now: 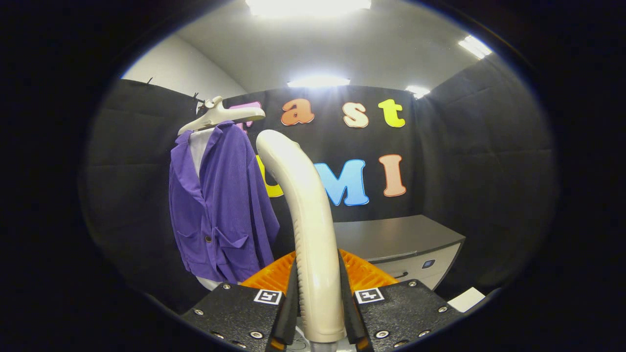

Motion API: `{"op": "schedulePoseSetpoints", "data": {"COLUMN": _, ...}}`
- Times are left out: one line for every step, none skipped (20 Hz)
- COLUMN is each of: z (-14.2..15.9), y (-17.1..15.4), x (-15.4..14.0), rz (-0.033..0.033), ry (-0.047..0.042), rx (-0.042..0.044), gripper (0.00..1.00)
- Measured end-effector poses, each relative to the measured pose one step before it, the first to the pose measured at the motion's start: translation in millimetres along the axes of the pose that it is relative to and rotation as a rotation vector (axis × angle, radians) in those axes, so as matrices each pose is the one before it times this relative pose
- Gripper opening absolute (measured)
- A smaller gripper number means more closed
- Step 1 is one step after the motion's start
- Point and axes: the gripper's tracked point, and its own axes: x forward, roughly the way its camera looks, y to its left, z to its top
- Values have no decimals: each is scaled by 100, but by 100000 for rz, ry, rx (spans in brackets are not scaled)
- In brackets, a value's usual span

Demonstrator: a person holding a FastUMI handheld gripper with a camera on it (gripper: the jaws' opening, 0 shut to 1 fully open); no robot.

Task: Iron the clothes twice with a garment steamer, once on the left side and once on the right side.

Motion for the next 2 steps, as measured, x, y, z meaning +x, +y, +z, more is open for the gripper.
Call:
{"op": "schedulePoseSetpoints", "data": {"z": 96, "y": 292, "x": 169, "rz": 57, "ry": 22, "rx": -77, "gripper": 40}}
{"op": "schedulePoseSetpoints", "data": {"z": 209, "y": 357, "x": 241, "rz": 200, "ry": 323, "rx": -3, "gripper": 40}}
